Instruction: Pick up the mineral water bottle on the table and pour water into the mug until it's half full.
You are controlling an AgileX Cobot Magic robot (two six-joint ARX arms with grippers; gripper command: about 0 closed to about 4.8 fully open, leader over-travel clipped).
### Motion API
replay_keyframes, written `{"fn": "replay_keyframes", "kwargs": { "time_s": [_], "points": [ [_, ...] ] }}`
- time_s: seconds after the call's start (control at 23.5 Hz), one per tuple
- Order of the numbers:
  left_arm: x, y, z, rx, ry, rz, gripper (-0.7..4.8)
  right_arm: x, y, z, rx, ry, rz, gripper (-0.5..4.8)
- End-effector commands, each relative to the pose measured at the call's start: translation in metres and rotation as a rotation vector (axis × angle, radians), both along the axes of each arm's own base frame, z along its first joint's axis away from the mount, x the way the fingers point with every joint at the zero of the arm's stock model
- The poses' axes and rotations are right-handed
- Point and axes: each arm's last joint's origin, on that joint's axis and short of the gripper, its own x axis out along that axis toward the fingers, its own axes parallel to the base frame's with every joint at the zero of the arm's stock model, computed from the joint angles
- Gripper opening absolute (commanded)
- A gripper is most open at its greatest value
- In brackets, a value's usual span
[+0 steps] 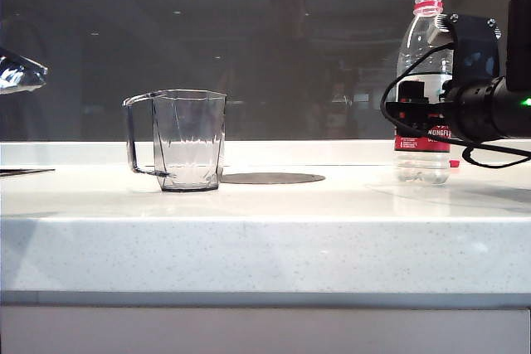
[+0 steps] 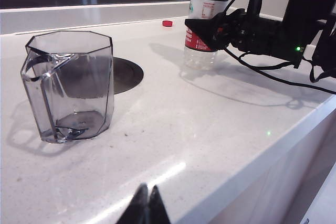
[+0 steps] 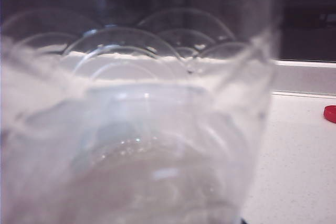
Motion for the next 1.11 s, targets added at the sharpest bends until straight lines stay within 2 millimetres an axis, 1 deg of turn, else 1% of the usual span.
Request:
{"fn": "replay_keyframes", "kwargs": {
  "time_s": [0.04, 0.3, 0.43, 0.6, 0.77, 0.81, 0.94, 1.11],
  "points": [
    [0.0, 0.0, 0.002, -0.008, -0.011, 0.002, -0.04, 0.0, 0.0, 0.003, 0.006, -0.019, -0.005, 3.04],
    [0.0, 0.0, 0.002, -0.009, -0.012, 0.002, -0.04, 0.0, 0.0, 0.004, 0.007, -0.023, -0.006, 3.04],
    [0.0, 0.0, 0.002, -0.008, -0.011, 0.002, -0.04, -0.002, 0.0, 0.01, -0.006, -0.045, -0.005, 3.04],
    [0.0, 0.0, 0.002, -0.009, -0.012, 0.003, -0.04, -0.006, 0.002, 0.027, -0.063, -0.099, -0.002, 3.04],
    [0.0, 0.0, 0.002, -0.009, -0.012, 0.003, -0.04, -0.013, 0.005, 0.041, -0.13, -0.097, 0.006, 3.02],
    [0.0, 0.0, 0.002, -0.009, -0.012, 0.004, -0.04, -0.016, 0.007, 0.048, -0.155, -0.095, 0.01, 3.02],
    [0.0, 0.0, 0.002, -0.009, -0.012, 0.005, -0.04, -0.025, 0.015, 0.061, -0.246, -0.115, 0.033, 3.02],
    [0.003, 0.003, 0.002, -0.009, -0.012, 0.038, -0.04, -0.036, 0.03, 0.07, -0.353, -0.14, 0.078, 3.02]
  ]
}}
